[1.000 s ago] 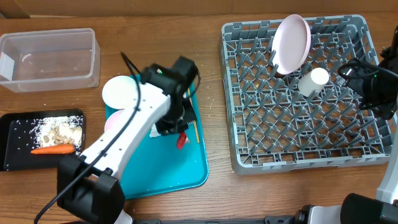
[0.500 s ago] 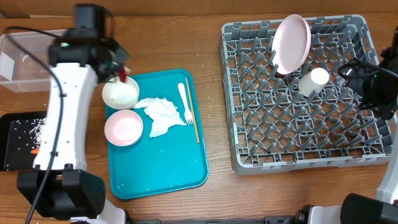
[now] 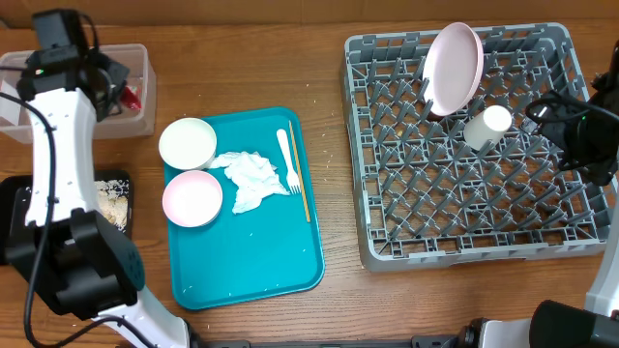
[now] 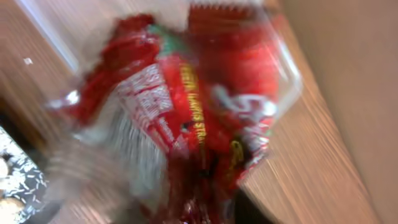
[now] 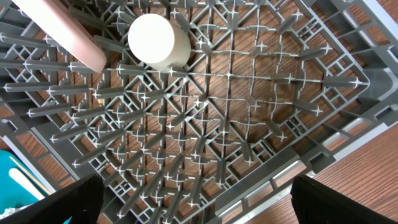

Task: Sort waste into correct bins and load items into the dishwasher rack
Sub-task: 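Carry the wrapper left and drop it beside the clear bin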

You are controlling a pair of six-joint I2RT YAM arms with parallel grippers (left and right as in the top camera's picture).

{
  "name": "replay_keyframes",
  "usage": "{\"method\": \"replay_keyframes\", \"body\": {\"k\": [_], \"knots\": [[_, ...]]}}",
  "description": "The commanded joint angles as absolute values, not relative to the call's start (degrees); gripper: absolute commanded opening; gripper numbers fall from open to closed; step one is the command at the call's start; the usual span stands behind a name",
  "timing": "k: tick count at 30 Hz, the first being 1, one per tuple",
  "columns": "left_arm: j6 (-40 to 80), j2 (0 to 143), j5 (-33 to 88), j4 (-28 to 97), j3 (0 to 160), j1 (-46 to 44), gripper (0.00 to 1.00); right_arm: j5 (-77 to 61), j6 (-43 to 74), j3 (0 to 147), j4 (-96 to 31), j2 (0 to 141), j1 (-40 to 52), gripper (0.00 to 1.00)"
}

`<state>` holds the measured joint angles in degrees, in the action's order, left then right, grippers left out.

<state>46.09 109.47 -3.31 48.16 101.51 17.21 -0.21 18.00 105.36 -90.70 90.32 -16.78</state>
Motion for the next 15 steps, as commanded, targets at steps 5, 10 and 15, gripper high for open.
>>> {"method": "replay_keyframes", "body": {"k": [5,10,15], "knots": [[41.5,110.08,-6.52,48.47,103.07,22.37,0.91,-0.75,18.04,105.32,-90.45,89.86,-16.69,1.0],[30.89,109.03,-10.09,50.61,107.55,26.94,1.0,-0.75,18.04,105.32,-90.48,89.86,-16.69,1.0],[28.91,109.01,-4.29,52.71,112.12,29.28,1.0,-0.75,18.04,105.34,-90.45,89.86,-16.69,1.0]]}}
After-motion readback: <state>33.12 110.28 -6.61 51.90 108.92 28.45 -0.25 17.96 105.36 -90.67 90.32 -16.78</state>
